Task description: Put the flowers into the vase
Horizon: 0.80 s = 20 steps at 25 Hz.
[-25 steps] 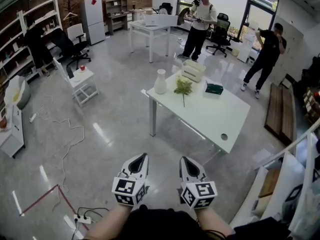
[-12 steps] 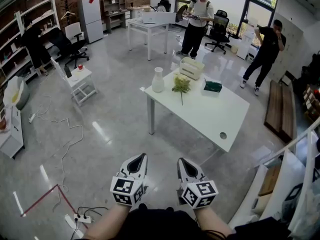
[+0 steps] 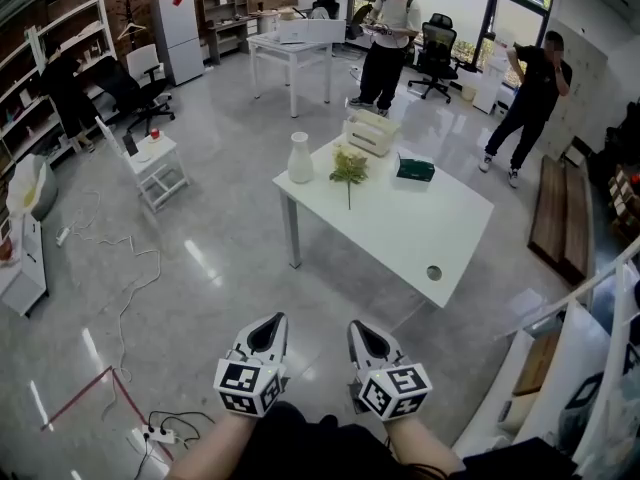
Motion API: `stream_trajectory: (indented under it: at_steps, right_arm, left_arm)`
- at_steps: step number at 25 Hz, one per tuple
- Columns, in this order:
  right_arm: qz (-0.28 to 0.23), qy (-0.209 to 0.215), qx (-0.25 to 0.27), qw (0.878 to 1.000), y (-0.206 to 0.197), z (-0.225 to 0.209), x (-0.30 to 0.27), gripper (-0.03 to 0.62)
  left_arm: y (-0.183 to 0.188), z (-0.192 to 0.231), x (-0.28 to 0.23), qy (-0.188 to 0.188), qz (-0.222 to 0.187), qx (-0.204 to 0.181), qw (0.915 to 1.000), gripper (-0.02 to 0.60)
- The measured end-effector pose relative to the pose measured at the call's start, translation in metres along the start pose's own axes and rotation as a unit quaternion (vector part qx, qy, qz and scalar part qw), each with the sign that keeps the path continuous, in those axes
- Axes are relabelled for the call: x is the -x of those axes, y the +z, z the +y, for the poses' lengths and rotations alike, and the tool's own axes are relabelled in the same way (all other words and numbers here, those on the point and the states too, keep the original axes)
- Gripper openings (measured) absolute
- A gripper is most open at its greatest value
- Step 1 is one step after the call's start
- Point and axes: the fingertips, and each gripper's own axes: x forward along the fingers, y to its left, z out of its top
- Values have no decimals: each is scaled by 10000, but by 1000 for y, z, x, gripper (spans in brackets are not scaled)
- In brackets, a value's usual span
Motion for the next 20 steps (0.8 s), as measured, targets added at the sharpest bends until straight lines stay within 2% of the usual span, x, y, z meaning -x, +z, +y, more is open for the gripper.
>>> stream_trajectory:
  at_steps: [7, 14, 20]
  right_arm:
    - [10, 102, -25, 9999, 8, -17, -34, 3]
    - [11, -46, 68, 10000, 29, -27, -122, 4]
    - [-200, -231, 238, 9993, 67, -28, -198, 3]
  left_arm:
    - [4, 16, -30, 73, 23, 71, 9999, 3]
    - [27, 86, -89, -28, -39, 94, 9999, 3]
    - [67, 151, -137, -202, -176, 1, 9996, 3]
